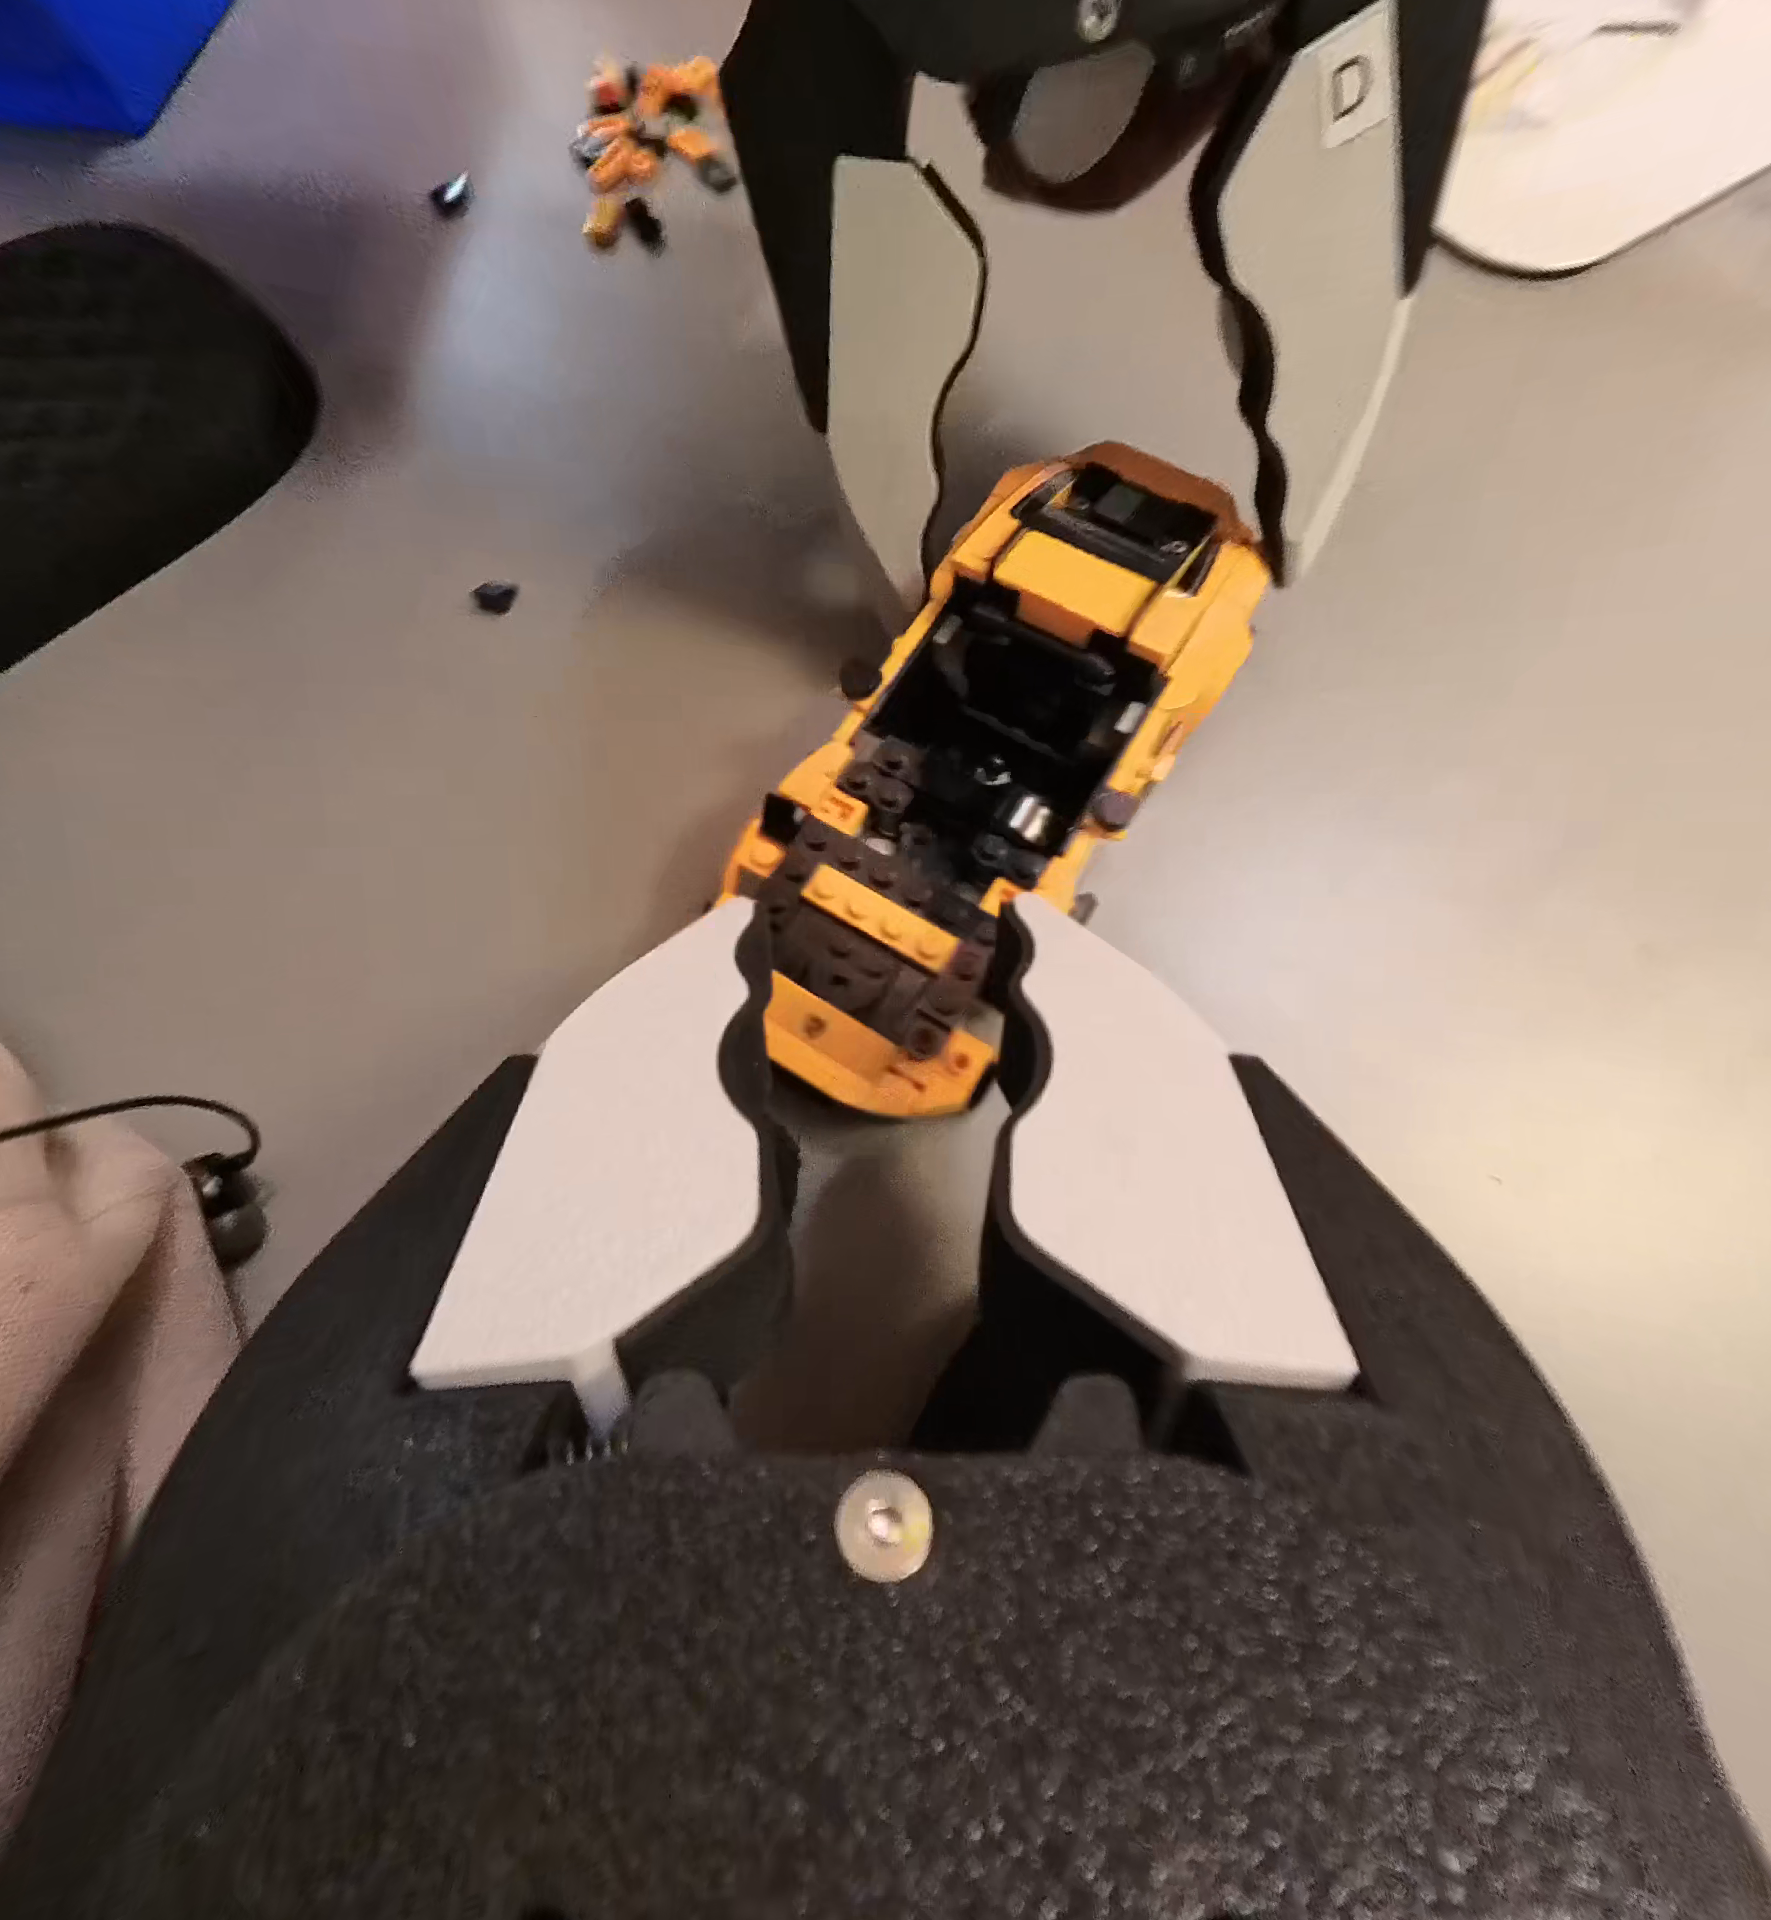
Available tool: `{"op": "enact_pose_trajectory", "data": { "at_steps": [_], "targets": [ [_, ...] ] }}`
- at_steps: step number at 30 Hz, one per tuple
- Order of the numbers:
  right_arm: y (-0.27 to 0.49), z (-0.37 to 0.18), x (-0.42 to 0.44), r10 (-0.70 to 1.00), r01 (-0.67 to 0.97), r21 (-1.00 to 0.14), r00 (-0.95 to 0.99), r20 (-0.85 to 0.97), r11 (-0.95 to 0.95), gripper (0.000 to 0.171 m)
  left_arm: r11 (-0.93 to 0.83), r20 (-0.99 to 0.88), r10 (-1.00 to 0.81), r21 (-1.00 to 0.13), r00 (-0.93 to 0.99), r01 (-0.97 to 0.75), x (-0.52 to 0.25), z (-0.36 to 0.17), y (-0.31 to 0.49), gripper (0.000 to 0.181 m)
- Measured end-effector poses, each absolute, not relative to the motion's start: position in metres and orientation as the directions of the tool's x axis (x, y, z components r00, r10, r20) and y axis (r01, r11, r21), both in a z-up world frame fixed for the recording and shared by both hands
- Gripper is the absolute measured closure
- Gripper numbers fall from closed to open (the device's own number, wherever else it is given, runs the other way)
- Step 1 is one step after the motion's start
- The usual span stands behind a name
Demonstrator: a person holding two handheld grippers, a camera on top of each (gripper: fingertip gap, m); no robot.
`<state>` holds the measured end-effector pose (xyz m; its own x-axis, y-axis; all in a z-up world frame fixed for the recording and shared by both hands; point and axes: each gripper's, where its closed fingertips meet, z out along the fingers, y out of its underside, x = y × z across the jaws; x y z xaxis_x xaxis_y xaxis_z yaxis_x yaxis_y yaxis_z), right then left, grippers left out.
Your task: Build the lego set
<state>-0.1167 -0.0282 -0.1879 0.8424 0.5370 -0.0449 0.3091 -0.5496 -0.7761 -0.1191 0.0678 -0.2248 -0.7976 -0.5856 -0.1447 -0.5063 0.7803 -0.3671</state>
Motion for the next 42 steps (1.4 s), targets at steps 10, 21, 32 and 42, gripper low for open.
{"op": "enact_pose_trajectory", "data": {
  "at_steps": [10,21,32,42],
  "targets": [
    [-0.05,-0.205,-0.139,0.756,0.599,-0.707,0.639,0.141,-0.374,0.114,0.628,-0.125,-0.765,-0.36,-0.631,-0.69,-0.191,-0.224,0.032,0.098],
    [-0.012,-0.202,-0.101,0.777,0.688,-0.678,0.565,0.279,-0.257,0.132,0.271,-0.047,-0.948,-0.641,-0.316,-0.718,-0.182,-0.213,0.013,0.087],
    [-0.012,-0.197,-0.11,0.642,0.783,-0.606,0.537,0.548,-0.139,0.147,0.189,-0.059,-0.977,-0.682,-0.204,-0.707,-0.174,-0.22,0.018,0.1],
    [-0.008,-0.199,-0.104,0.566,0.888,-0.453,0.415,0.712,-0.08,0.156,0.099,0.052,-0.982,-0.685,-0.184,-0.722,-0.175,-0.217,0.017,0.1]
  ]
}}
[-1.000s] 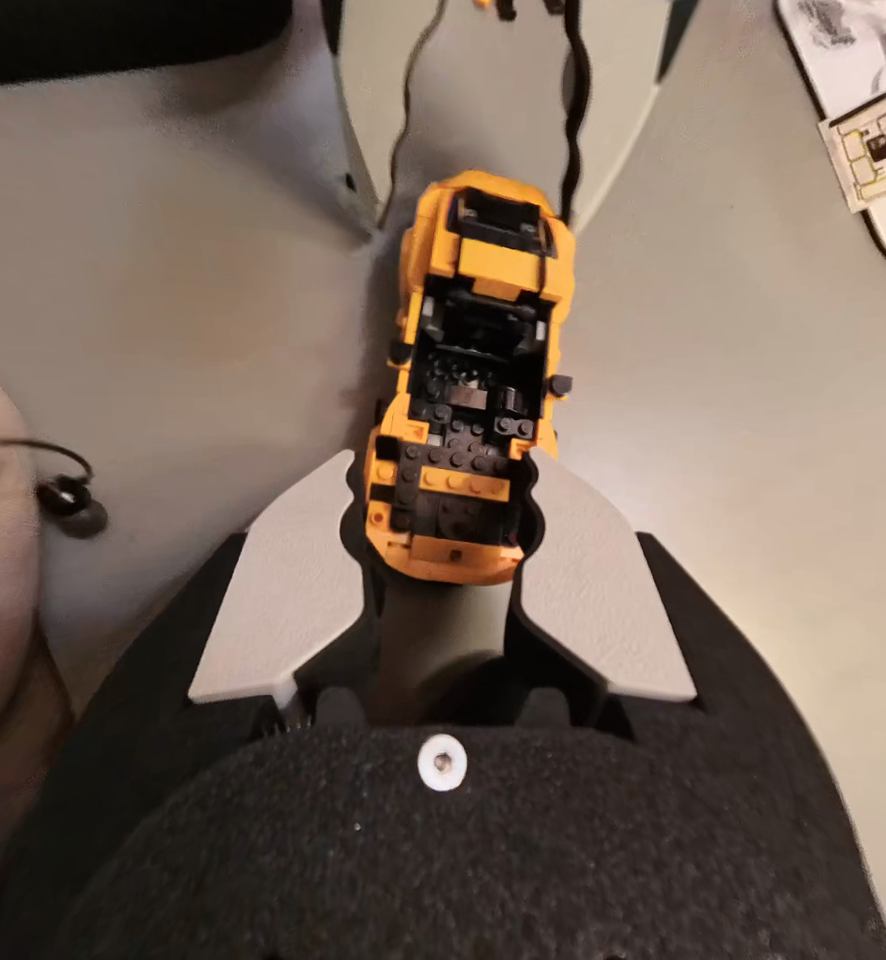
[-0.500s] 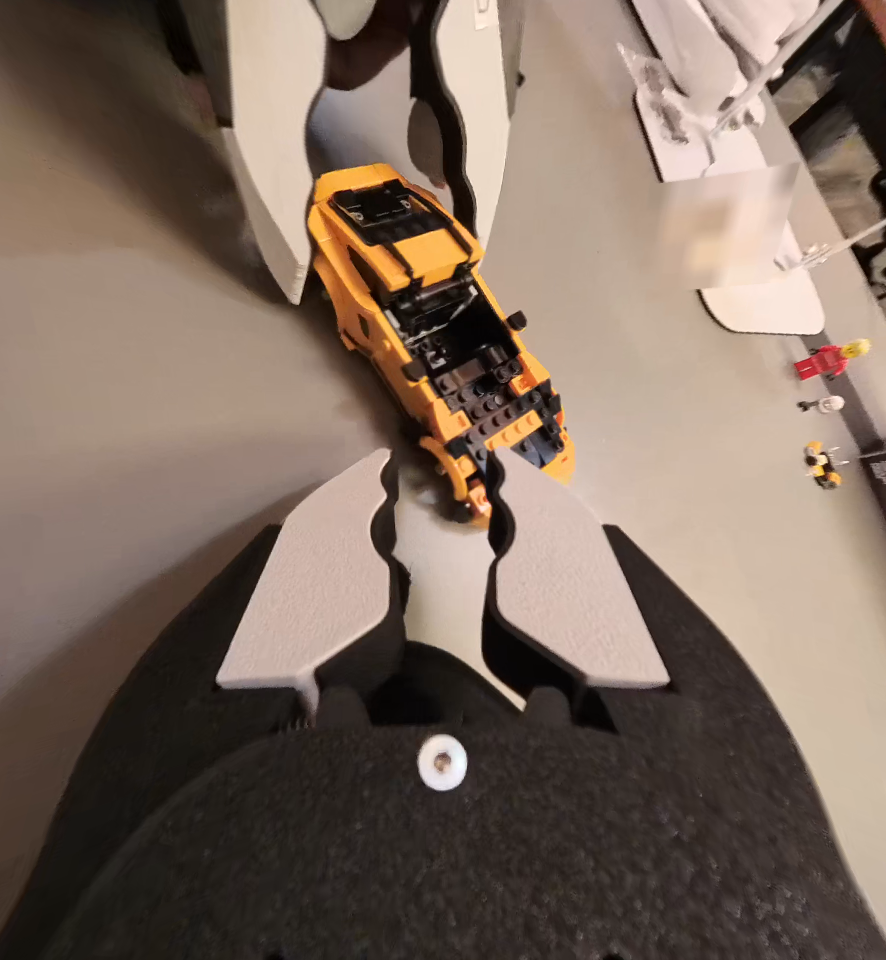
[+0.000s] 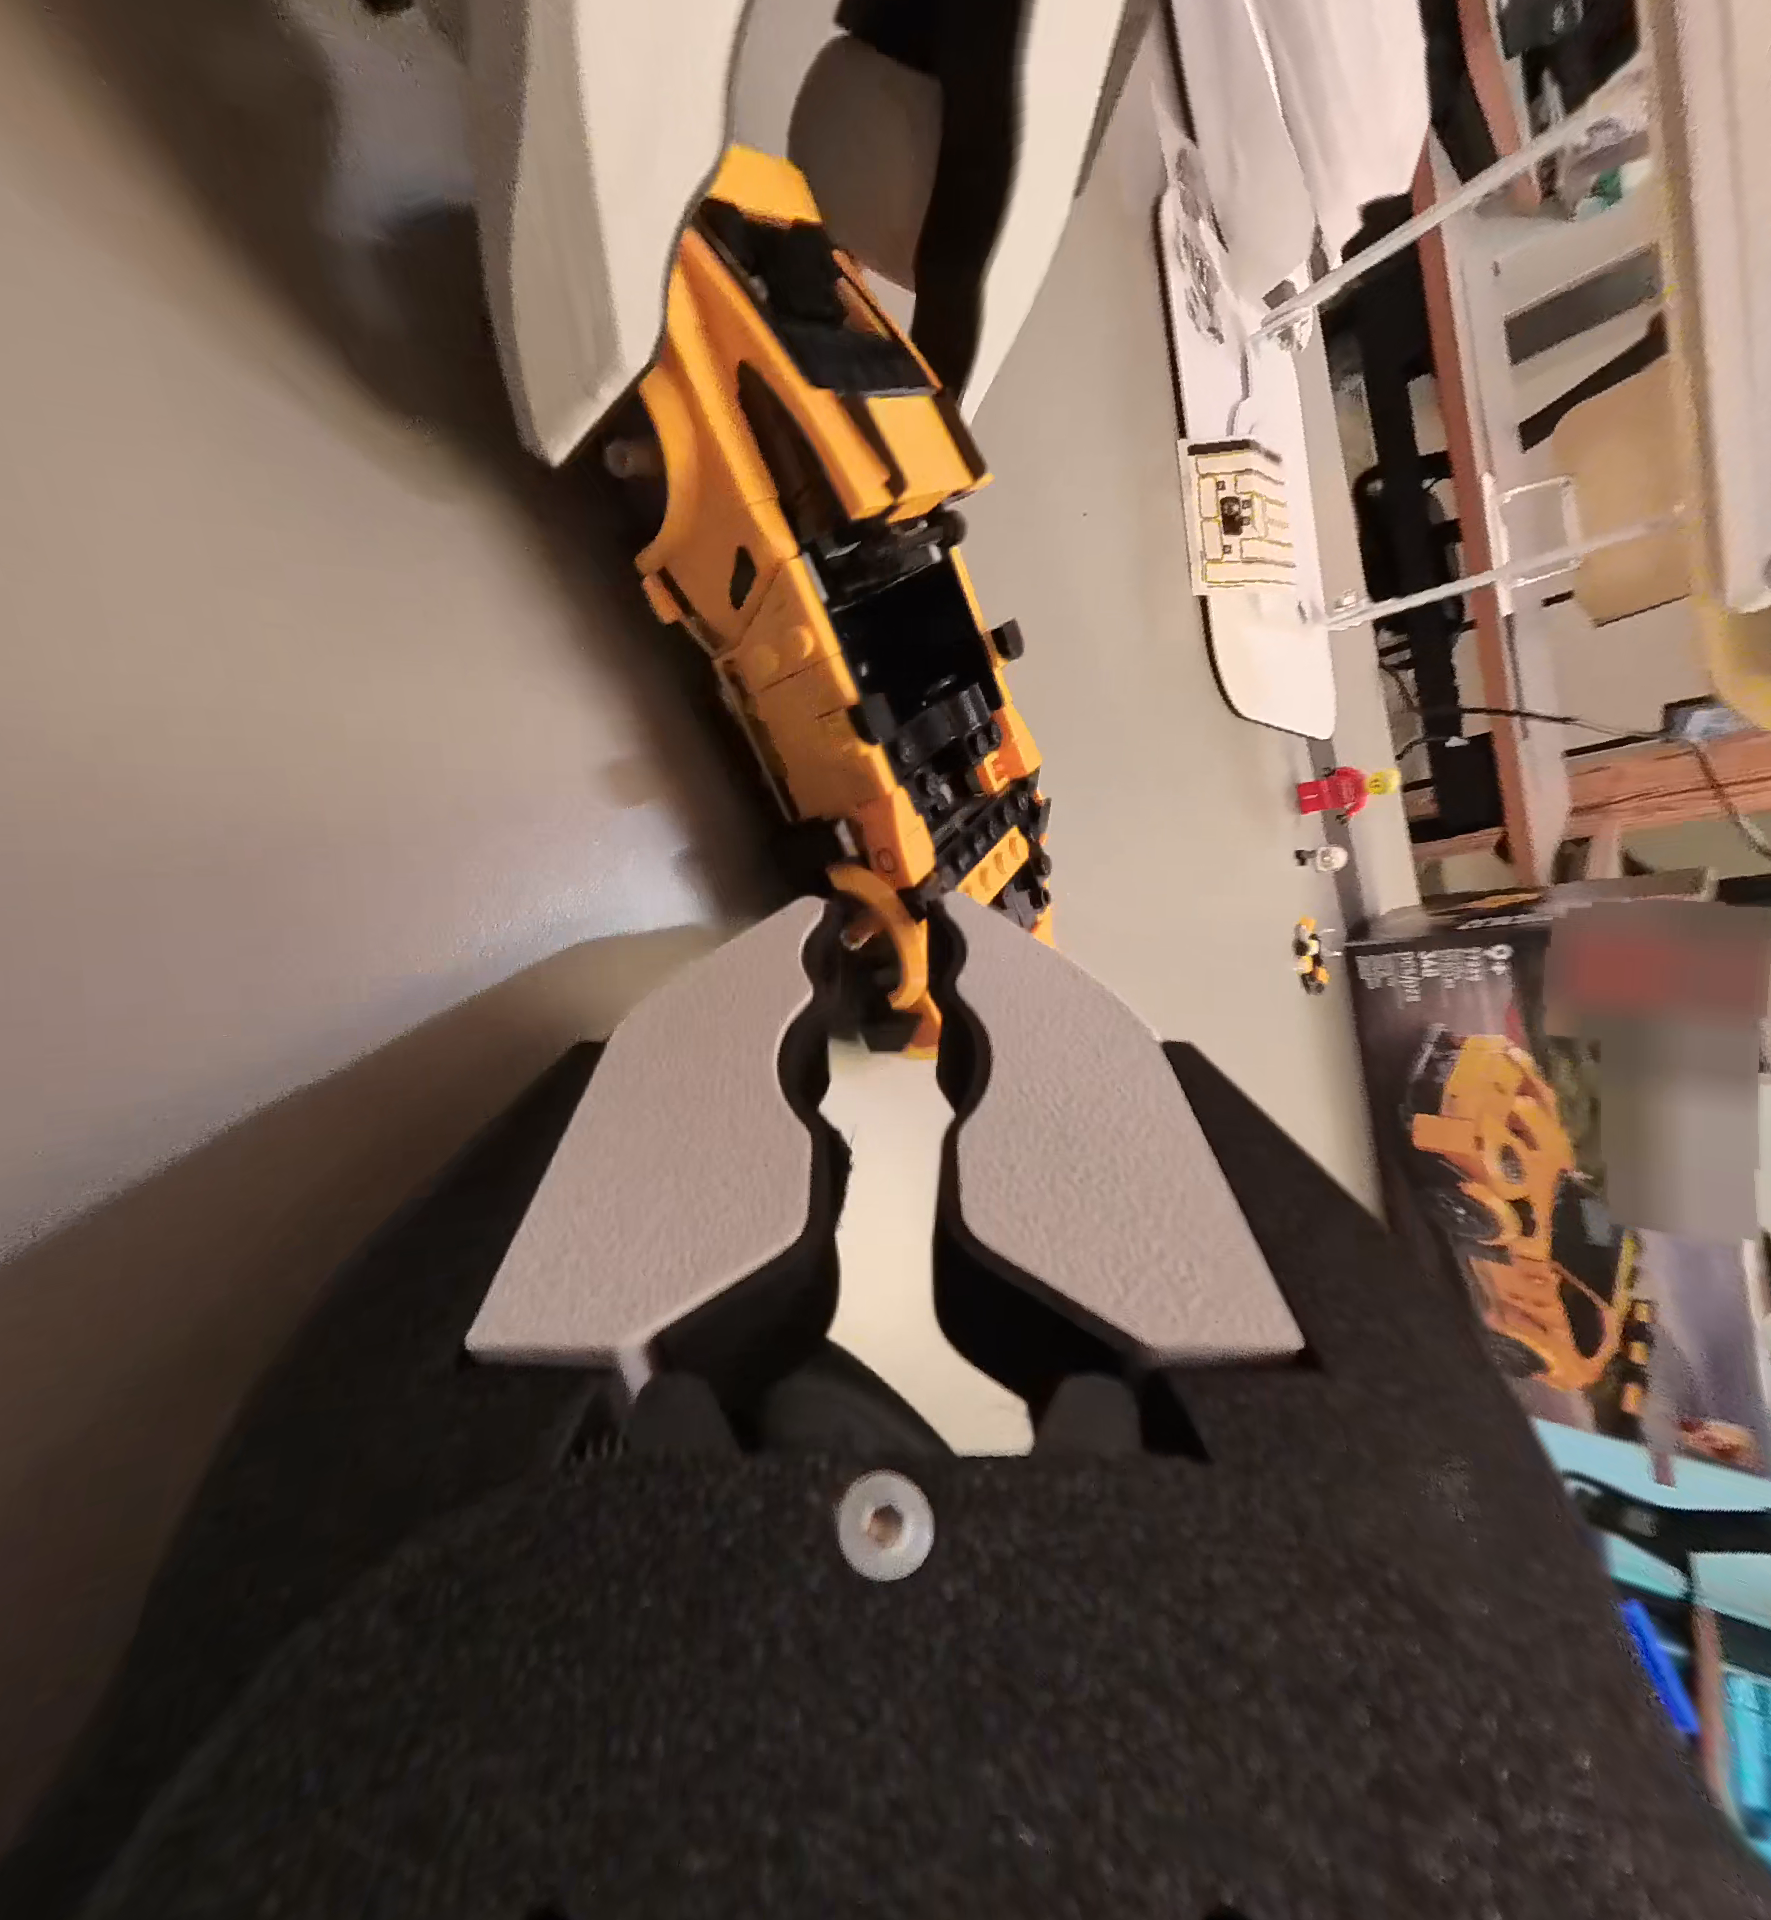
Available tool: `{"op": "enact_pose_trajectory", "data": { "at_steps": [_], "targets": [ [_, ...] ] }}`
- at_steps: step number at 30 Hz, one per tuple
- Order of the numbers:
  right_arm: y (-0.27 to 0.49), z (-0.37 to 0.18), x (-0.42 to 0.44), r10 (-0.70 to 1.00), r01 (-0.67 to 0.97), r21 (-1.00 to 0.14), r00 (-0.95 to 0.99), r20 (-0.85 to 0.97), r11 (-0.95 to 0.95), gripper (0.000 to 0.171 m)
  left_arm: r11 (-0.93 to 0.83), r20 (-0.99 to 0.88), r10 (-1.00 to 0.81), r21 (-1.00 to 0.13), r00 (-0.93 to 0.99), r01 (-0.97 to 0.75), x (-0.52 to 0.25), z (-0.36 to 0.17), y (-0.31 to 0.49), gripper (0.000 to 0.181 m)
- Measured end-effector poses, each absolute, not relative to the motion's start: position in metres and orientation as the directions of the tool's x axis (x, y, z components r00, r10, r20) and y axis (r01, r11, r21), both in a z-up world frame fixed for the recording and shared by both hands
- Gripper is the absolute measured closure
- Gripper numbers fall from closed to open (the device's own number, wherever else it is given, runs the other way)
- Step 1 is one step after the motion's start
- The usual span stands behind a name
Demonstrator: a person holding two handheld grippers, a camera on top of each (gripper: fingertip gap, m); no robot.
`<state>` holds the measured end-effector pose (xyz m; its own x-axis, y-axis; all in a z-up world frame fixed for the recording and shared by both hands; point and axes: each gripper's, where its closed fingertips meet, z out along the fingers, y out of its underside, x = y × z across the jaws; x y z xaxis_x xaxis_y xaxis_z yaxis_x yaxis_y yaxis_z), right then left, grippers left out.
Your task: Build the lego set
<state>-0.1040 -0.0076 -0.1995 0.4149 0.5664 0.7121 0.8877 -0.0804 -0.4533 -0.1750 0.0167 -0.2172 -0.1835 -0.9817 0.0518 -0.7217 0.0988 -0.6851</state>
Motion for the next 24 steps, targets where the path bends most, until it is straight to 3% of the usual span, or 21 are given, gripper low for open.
{"op": "enact_pose_trajectory", "data": {
  "at_steps": [12,24],
  "targets": [
    [-0.002,-0.1932,-0.1049,0.539,0.94,-0.34,0.272,0.797,0.027,0.157,0.022,0.17,-0.967,-0.685,-0.189,-0.729,-0.1752,-0.2133,0.0155,0.1],
    [-0.002,-0.1956,-0.1048,0.567,0.93,-0.362,0.268,0.779,0.058,0.161,0.015,0.179,-0.966,-0.68,-0.186,-0.733,-0.1751,-0.2137,0.0157,0.1]
  ]
}}
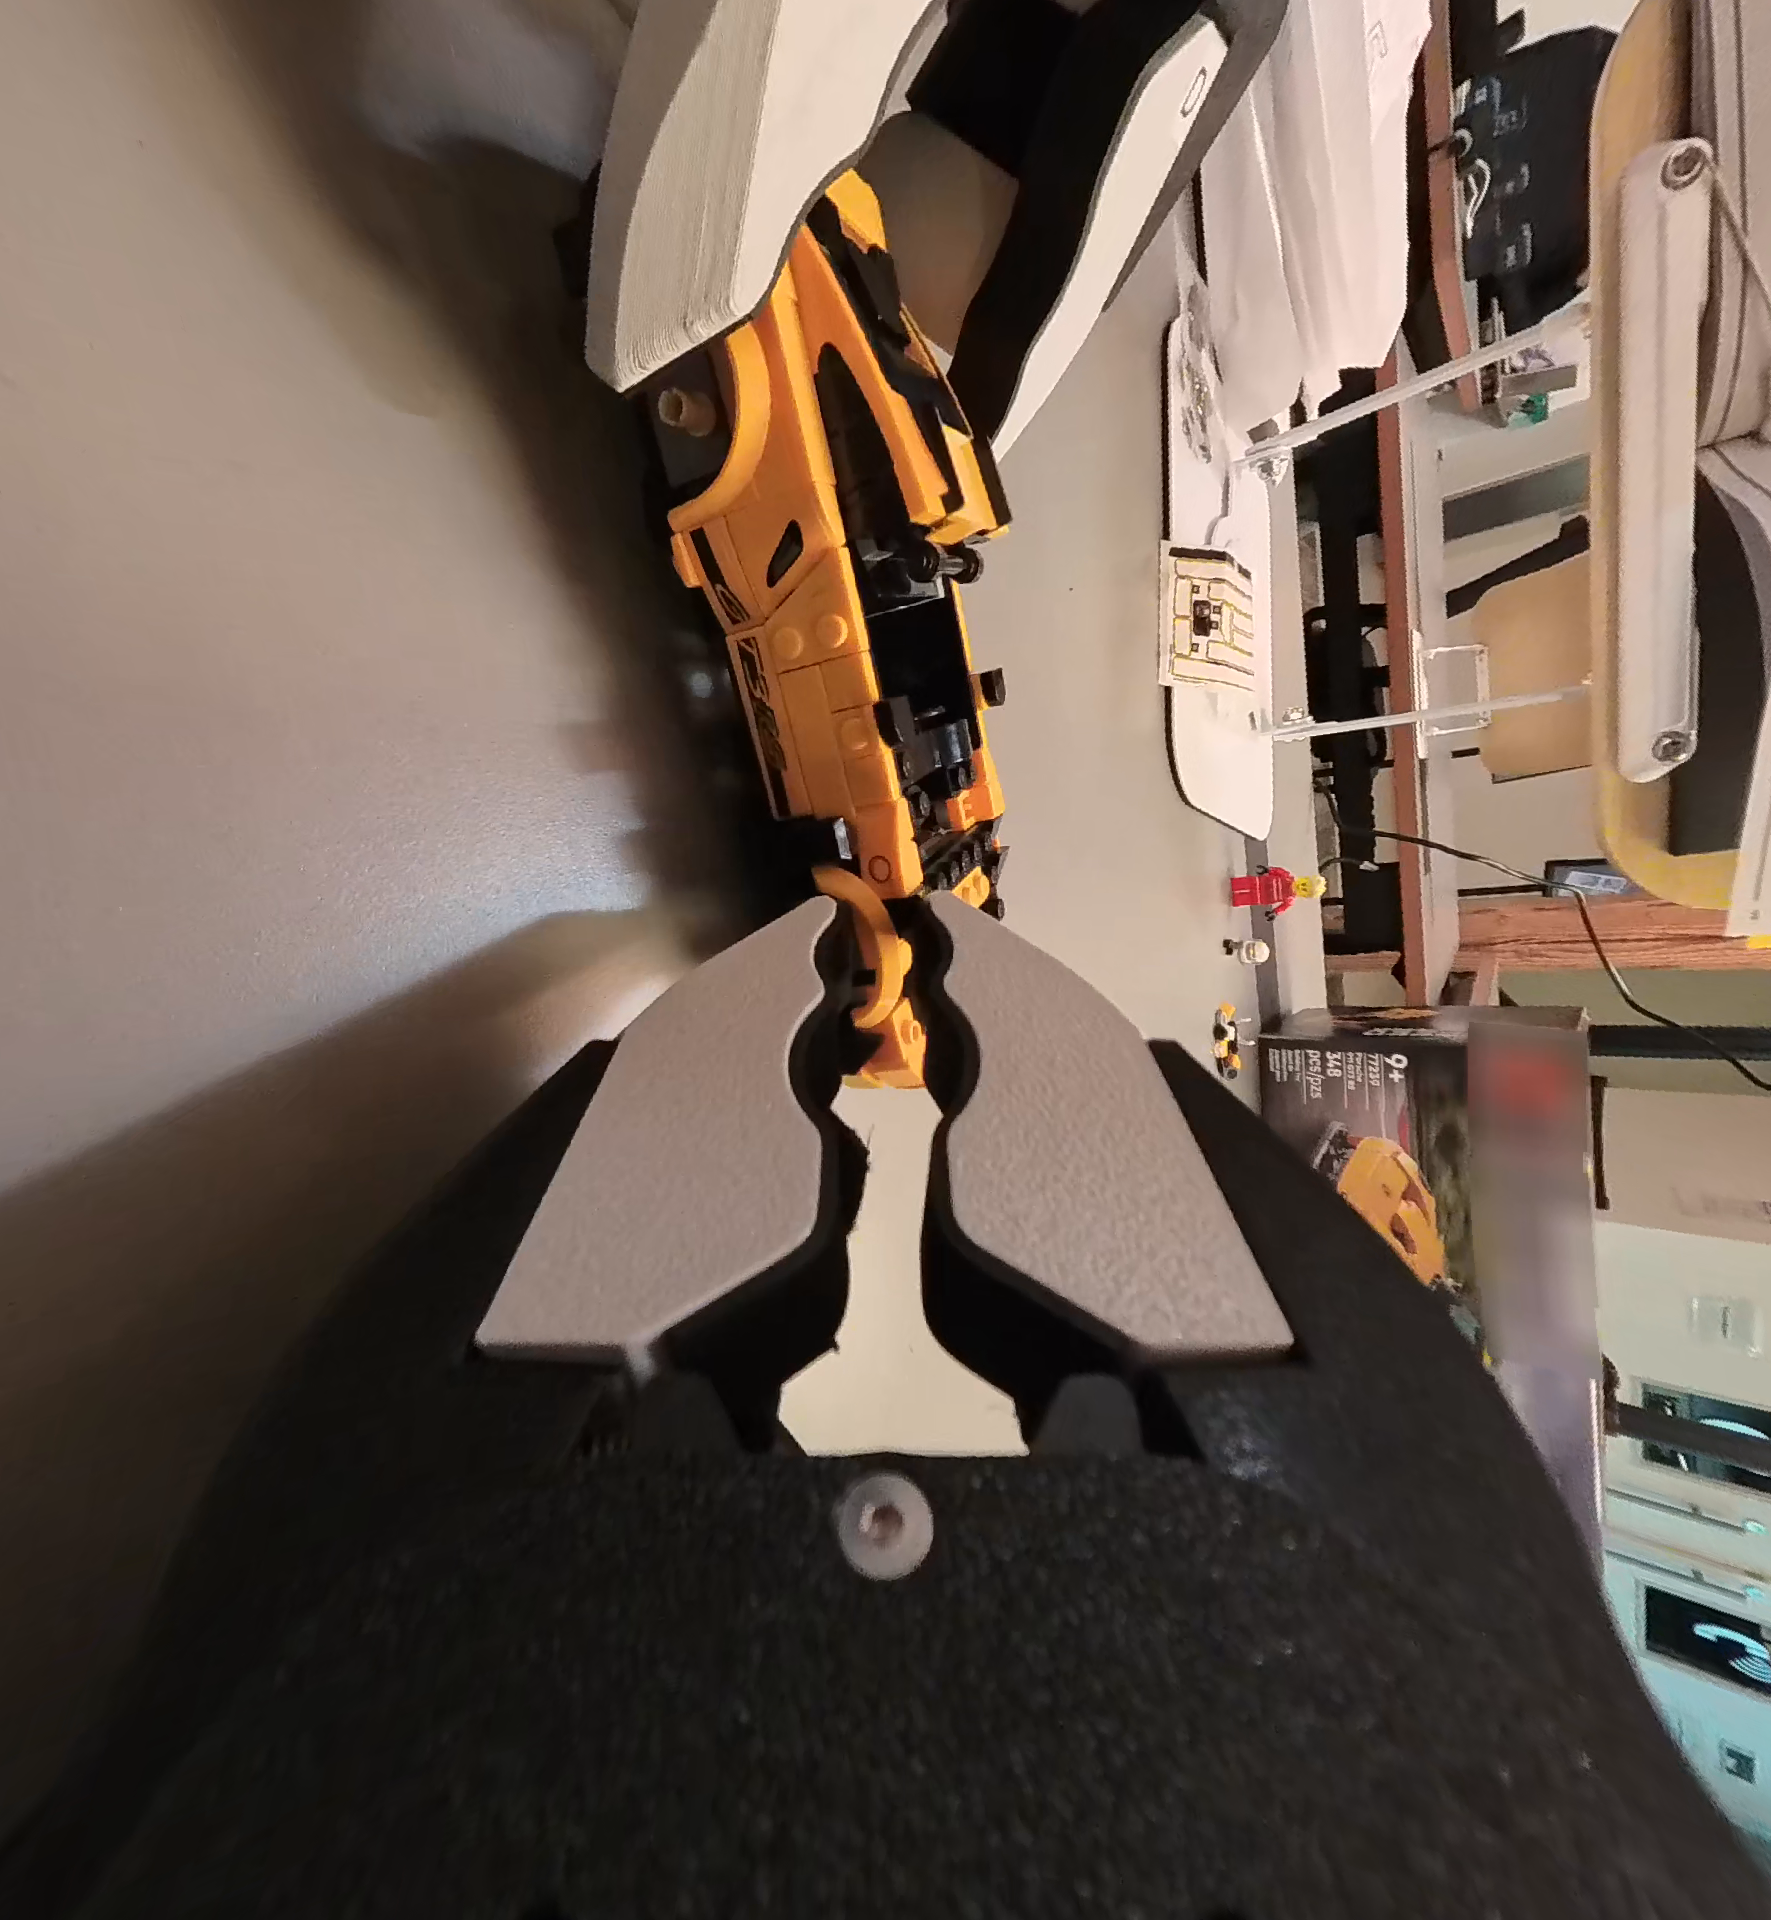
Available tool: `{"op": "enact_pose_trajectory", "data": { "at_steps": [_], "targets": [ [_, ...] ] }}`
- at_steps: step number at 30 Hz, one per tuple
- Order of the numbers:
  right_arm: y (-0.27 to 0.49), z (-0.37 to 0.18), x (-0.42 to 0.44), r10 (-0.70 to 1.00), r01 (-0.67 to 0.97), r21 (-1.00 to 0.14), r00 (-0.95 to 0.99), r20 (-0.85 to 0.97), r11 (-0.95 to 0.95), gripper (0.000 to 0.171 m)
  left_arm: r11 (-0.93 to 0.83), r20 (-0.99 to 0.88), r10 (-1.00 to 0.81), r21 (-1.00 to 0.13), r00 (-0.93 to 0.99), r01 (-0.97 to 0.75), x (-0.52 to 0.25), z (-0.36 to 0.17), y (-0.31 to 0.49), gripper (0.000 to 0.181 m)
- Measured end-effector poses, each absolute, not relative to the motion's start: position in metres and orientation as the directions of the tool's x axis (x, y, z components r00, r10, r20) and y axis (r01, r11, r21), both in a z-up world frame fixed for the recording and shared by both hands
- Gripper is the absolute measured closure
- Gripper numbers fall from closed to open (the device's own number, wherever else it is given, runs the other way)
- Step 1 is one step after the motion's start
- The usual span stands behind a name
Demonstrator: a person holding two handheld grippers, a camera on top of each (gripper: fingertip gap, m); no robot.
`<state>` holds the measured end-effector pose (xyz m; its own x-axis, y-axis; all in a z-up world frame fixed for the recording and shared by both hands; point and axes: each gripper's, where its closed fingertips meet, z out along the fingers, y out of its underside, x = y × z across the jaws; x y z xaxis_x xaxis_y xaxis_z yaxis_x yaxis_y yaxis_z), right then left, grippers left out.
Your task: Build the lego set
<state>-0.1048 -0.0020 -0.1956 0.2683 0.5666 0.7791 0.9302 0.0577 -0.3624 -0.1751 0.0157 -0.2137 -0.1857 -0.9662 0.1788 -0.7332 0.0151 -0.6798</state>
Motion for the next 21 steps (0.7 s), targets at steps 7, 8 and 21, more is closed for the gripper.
{"op": "enact_pose_trajectory", "data": {
  "at_steps": [7,8,21],
  "targets": [
    [-0.004,-0.2,-0.105,0.559,0.939,-0.333,0.232,0.796,0.084,0.163,0.058,0.127,-0.973,-0.671,-0.191,-0.74,-0.175,-0.216,0.016,0.1],
    [-0.005,-0.201,-0.105,0.553,0.943,-0.32,0.219,0.803,0.09,0.163,0.071,0.111,-0.975,-0.668,-0.194,-0.74,-0.175,-0.217,0.016,0.1],
    [-0.008,-0.207,-0.106,0.469,0.969,-0.22,0.143,0.872,0.114,0.163,0.156,-0.005,-0.979,-0.653,-0.201,-0.741,-0.176,-0.221,0.016,0.1]
  ]
}}
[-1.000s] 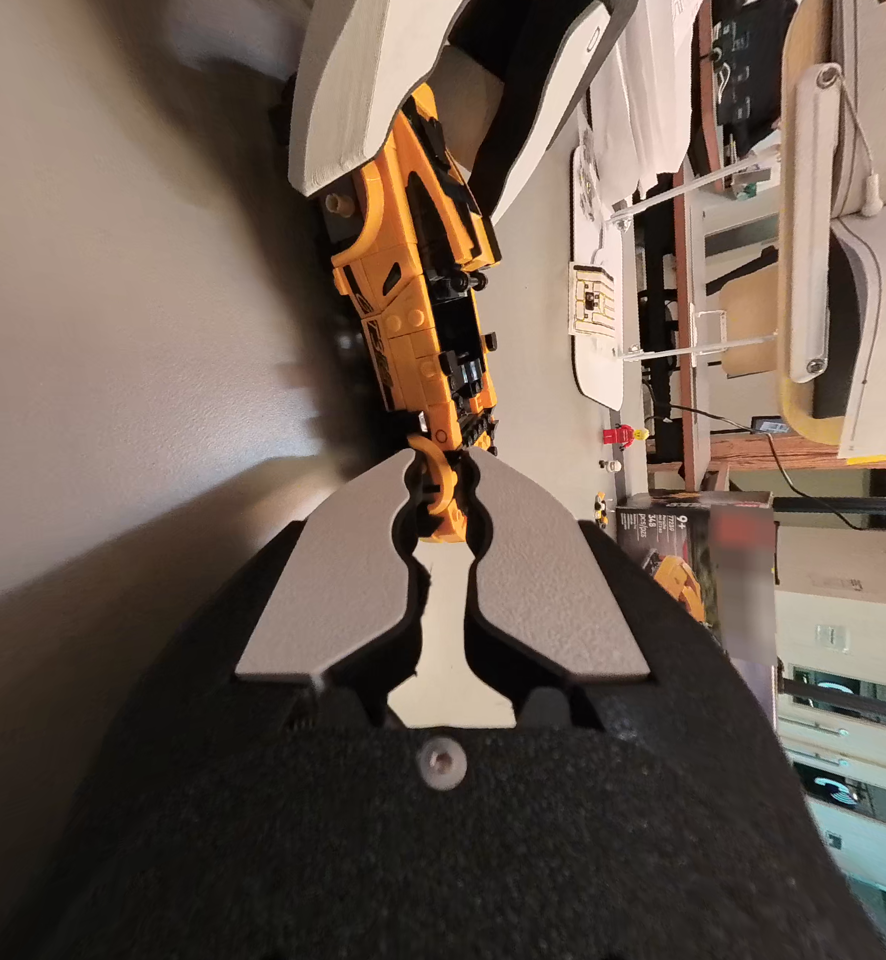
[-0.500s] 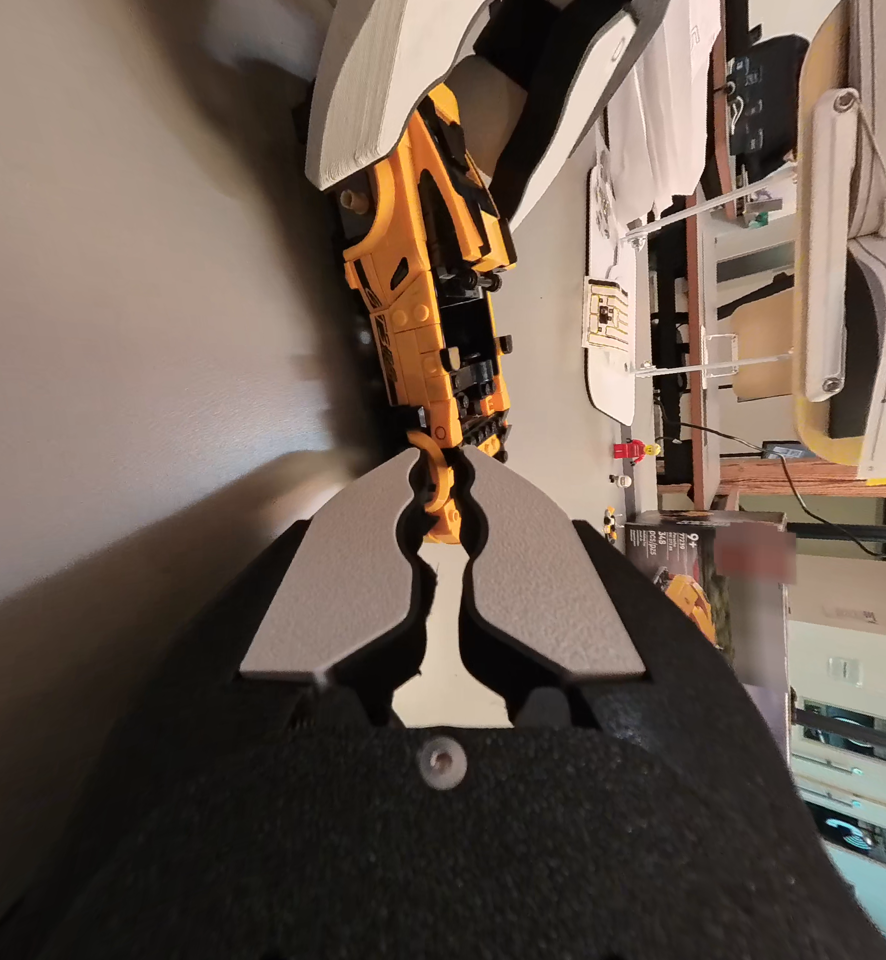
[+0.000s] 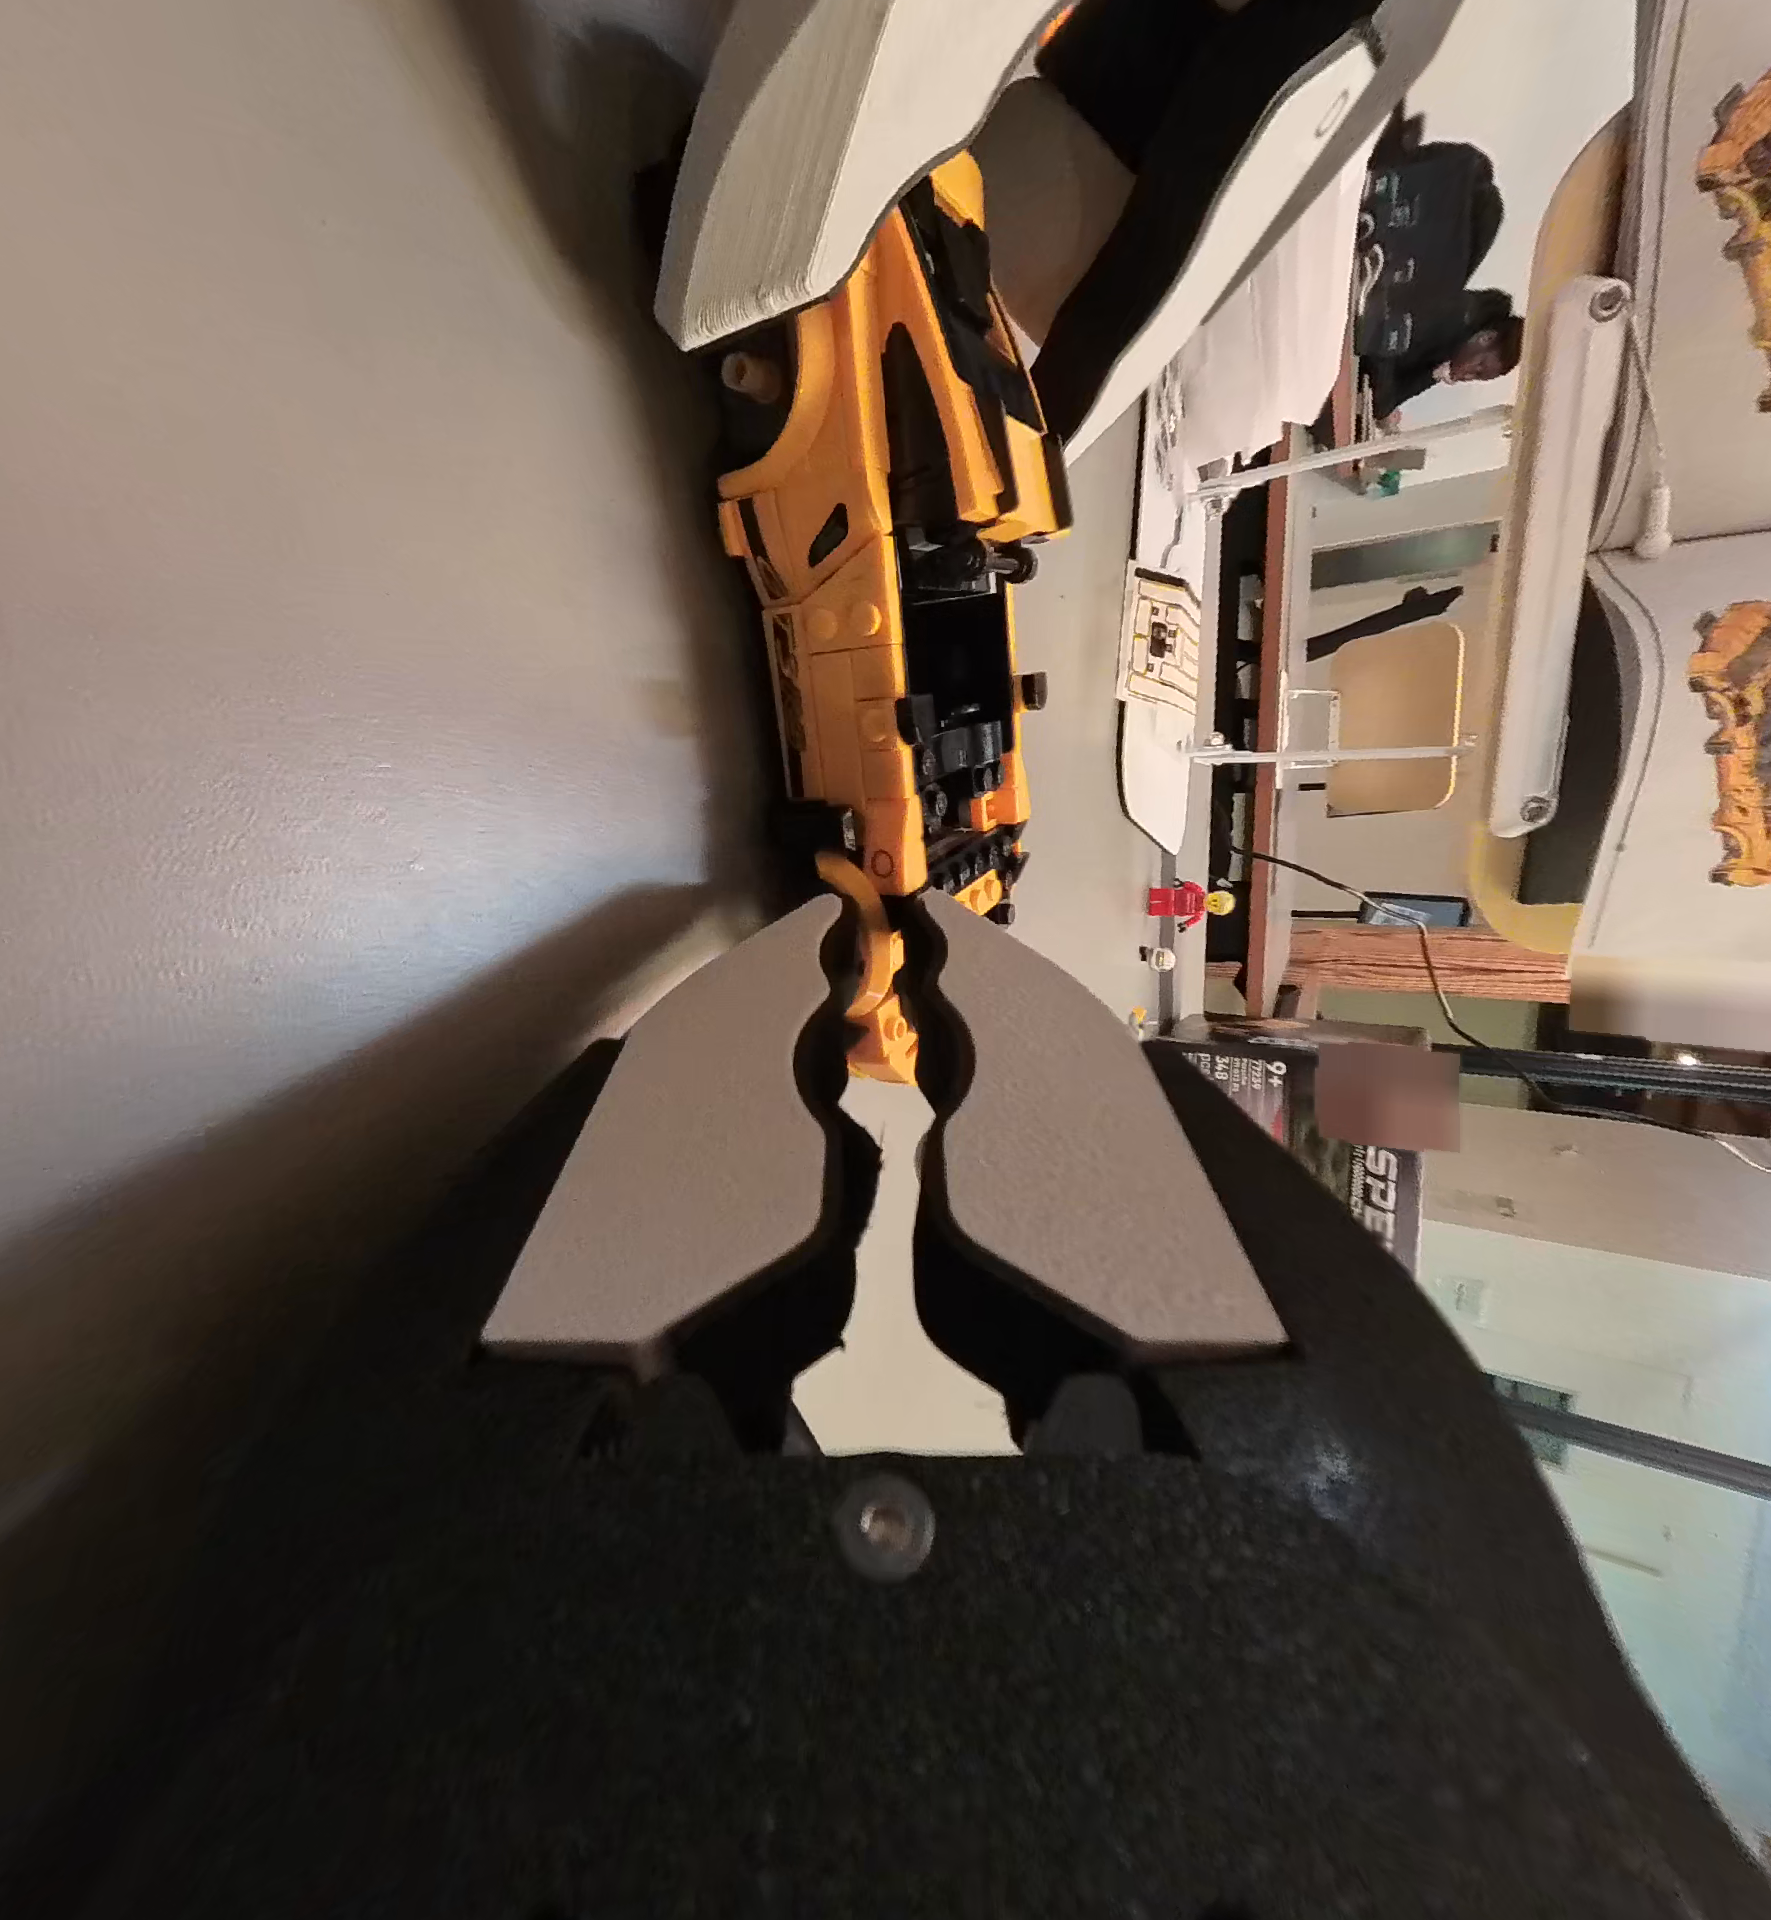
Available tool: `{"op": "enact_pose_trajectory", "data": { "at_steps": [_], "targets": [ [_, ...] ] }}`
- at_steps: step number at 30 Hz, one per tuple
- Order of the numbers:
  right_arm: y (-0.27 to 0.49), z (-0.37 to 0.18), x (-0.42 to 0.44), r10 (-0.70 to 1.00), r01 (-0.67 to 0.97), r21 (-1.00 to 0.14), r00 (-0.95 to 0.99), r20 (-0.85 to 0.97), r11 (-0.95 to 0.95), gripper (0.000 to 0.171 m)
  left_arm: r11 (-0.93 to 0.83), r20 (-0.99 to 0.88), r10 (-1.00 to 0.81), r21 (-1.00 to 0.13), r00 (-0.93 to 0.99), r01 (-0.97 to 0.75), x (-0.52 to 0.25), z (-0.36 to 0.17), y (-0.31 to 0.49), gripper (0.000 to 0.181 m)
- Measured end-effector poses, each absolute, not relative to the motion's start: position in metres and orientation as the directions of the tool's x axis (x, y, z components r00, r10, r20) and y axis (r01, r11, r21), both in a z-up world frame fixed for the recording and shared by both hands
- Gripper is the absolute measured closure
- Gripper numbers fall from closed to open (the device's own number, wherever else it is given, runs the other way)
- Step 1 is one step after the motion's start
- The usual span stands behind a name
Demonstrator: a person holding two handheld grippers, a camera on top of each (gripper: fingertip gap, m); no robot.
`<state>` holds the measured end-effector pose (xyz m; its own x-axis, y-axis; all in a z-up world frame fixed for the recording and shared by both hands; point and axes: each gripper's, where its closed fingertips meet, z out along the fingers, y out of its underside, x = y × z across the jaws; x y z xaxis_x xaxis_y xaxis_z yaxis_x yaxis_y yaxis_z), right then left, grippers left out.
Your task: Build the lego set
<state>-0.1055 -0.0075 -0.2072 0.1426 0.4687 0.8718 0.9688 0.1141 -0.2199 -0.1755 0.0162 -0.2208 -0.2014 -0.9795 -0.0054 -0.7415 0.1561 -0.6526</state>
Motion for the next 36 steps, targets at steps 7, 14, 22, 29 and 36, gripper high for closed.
{"op": "enact_pose_trajectory", "data": {
  "at_steps": [7,14,22,29,36],
  "targets": [
    [-0.008,-0.207,-0.105,0.447,0.976,-0.172,0.096,0.889,0.132,0.164,0.164,-0.015,-0.979,-0.649,-0.203,-0.743,-0.175,-0.221,0.016,0.1],
    [-0.008,-0.207,-0.105,0.445,0.981,-0.125,0.045,0.894,0.151,0.164,0.169,-0.02,-0.979,-0.645,-0.205,-0.745,-0.176,-0.221,0.016,0.1],
    [-0.011,-0.198,-0.105,0.434,0.95,-0.293,0.218,0.874,0.113,0.149,0.169,-0.009,-0.976,-0.669,-0.219,-0.724,-0.176,-0.22,0.014,0.1],
    [-0.022,-0.193,-0.101,0.47,0.919,-0.377,0.286,0.835,0.111,0.154,0.186,-0.028,-0.973,-0.679,-0.228,-0.711,-0.176,-0.22,0.014,0.1],
    [-0.014,-0.206,-0.108,0.509,0.942,-0.292,0.172,0.843,0.165,0.163,0.186,-0.029,-0.973,-0.68,-0.228,-0.71,-0.176,-0.221,0.014,0.1]
  ]
}}
